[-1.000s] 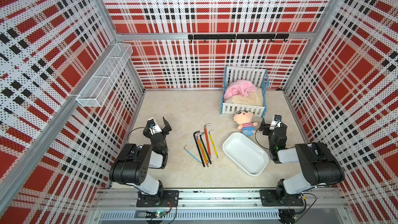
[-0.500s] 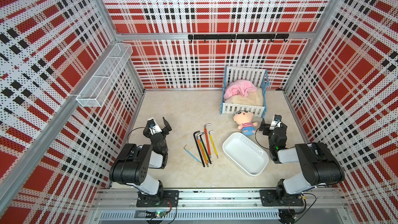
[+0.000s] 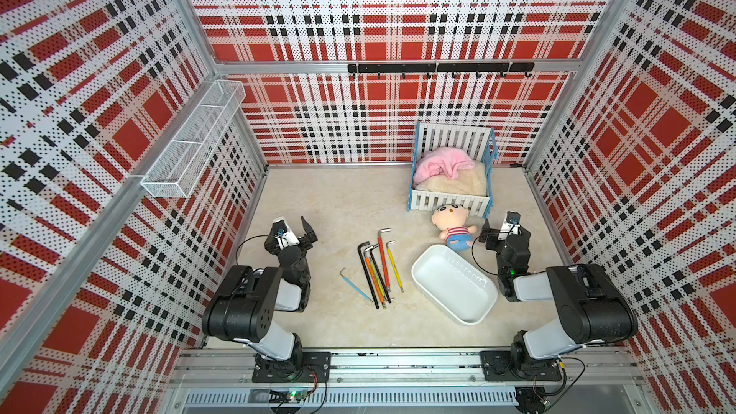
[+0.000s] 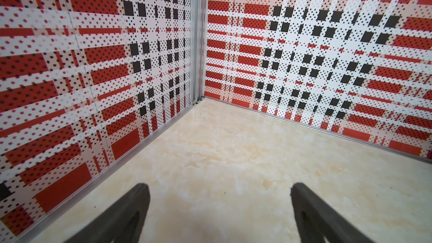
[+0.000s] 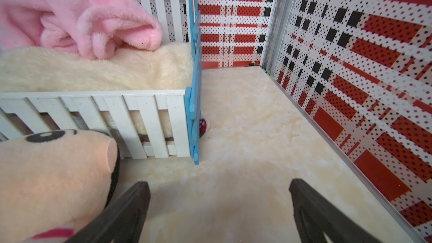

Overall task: Put the hex key on the desktop into the storage box
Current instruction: Pick up the Allen key from the center of the board.

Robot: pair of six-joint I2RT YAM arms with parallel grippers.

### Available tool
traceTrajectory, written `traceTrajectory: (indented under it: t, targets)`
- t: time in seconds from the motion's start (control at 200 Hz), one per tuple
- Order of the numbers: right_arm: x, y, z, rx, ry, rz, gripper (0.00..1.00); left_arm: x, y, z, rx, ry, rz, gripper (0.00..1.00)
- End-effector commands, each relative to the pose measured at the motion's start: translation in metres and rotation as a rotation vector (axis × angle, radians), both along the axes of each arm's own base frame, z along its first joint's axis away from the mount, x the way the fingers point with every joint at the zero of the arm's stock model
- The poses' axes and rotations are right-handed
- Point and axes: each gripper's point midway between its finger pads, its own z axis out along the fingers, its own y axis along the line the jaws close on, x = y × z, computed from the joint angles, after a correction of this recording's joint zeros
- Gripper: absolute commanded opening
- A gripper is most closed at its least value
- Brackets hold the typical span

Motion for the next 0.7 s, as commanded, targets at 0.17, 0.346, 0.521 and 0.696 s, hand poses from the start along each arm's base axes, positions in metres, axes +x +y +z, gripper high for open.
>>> traceTrajectory:
  t: [0.17,0.346,0.521,0.696]
  targets:
    - [0.003,-0.009,0.08,0.032,-0.108,-0.053,1.0,0.004,-0.036,0.051,0.135,-0.016,0.008,0.99]
    - [-0.006,-0.008,0.162,0.01,-0.218,-0.086,1.0,0.008,-0.056,0.111,0.008,-0.158,-0.015,0.99]
    - [-0.02,0.017,0.289,0.15,-0.279,-0.066,1.0,0.03,-0.116,0.204,-0.265,-0.28,-0.189,0.99]
    - [-0.005,0.007,0.228,0.529,0.074,-0.088,1.0,0.061,-0.134,0.209,-0.839,-0.228,-0.45,0.99]
